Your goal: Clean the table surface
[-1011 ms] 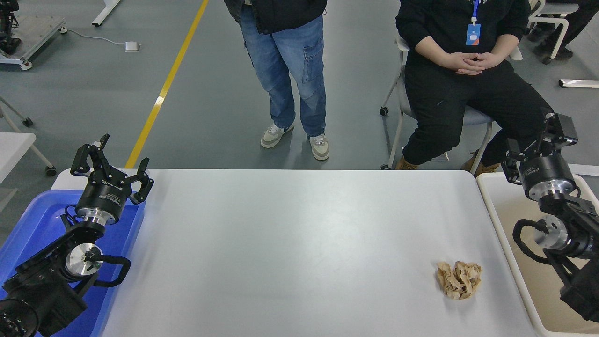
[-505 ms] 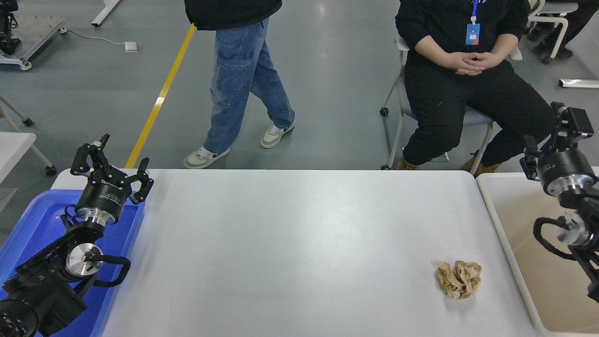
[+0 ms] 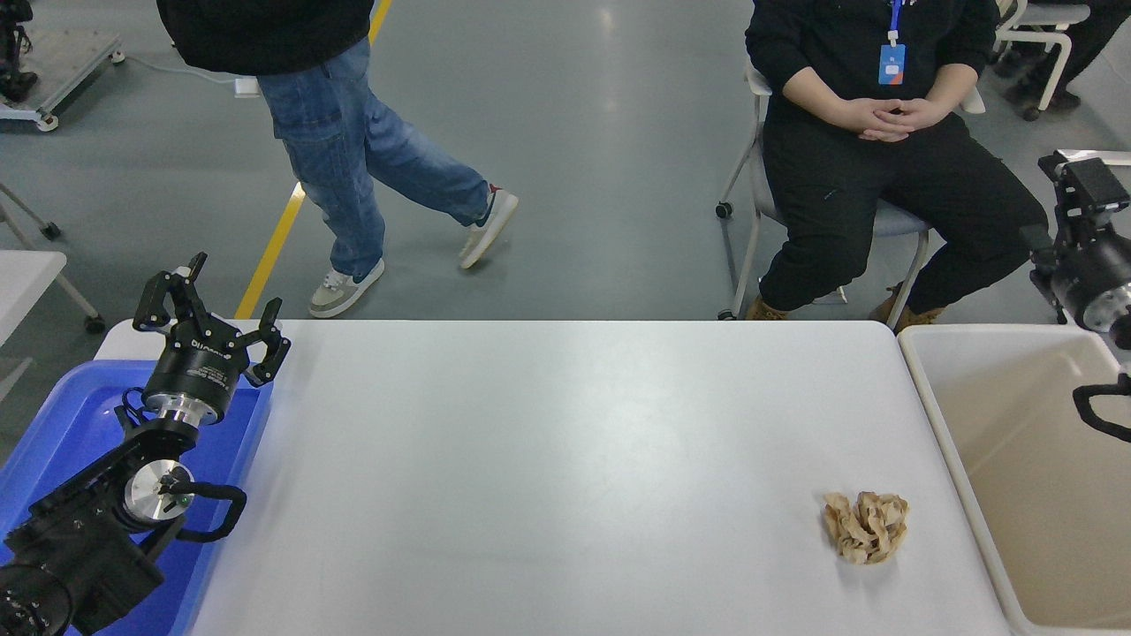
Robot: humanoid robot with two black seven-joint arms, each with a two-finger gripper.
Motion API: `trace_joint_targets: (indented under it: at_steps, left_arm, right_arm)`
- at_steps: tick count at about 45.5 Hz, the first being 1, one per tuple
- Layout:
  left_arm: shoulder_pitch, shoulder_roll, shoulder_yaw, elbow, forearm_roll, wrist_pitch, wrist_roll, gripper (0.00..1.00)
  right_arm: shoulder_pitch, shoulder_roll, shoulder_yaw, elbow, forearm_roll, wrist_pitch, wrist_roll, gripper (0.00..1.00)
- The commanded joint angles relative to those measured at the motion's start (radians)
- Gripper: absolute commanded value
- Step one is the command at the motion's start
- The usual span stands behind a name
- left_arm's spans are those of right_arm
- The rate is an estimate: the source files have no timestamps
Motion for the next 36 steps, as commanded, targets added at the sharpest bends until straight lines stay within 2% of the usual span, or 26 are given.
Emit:
trace_joint_targets:
  at_steps: [1,16,24,36]
  left_arm:
    - [0.0,0.0,0.0,0.0,0.0,0.0,0.0,1.0]
    - [0.0,0.0,0.0,-0.001,0.0,0.0,0.0,1.0]
    - [0.0,0.0,0.0,0.0,0.0,0.0,0.0,1.0]
    - [0.0,0.0,0.0,-0.001,0.0,0.0,0.0,1.0]
  right_arm:
    - [0.134,-0.033,-0.327,-0.008,-0.151,0.018,0.0,0.98]
    - [0.229,-0.034,-0.577,-0.01,-0.558,0.039,0.005,0.98]
    - [0.32,-0.034,-0.746,0.01,-0.623,0.041,0.012,0.98]
    - [0.384,-0.034,-0.853,0.084,-0.722,0.045,0.11,0.98]
